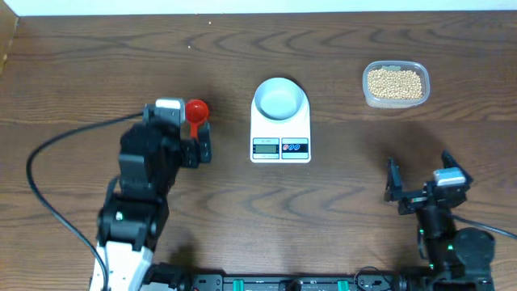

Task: Scoop item into bowl and weigh 50g on scale
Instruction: 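Reach the left gripper to the red scoop and grasp its cup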

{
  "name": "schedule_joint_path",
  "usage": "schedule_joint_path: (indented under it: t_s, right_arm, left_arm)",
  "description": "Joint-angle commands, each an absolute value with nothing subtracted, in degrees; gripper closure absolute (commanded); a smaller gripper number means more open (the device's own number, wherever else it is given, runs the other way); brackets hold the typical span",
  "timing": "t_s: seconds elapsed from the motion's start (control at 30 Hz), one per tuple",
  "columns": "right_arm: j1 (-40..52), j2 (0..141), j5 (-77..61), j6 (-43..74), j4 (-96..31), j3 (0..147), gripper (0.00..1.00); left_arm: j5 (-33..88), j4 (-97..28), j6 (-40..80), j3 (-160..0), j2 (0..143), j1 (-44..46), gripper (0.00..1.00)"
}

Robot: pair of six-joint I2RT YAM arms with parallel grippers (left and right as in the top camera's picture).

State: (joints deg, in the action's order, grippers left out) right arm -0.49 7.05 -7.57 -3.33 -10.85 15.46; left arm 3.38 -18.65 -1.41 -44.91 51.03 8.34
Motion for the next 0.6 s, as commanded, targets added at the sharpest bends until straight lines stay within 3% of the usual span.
schedule_joint_path:
  t_s: [0.0, 0.57]
  right_arm:
    - [0.1, 12.9, -8.4, -2.6, -14.2, 24.3, 0.01]
    - [0.1, 53.5, -15.7, -3.4, -45.5, 66.2, 0.01]
  left_arm:
    - [4.9, -22.5, -3.0, -52.6, 55.6, 8.1, 0.04]
    - [14.9, -50.5, -3.0, -79.4, 77.2, 4.4, 0.03]
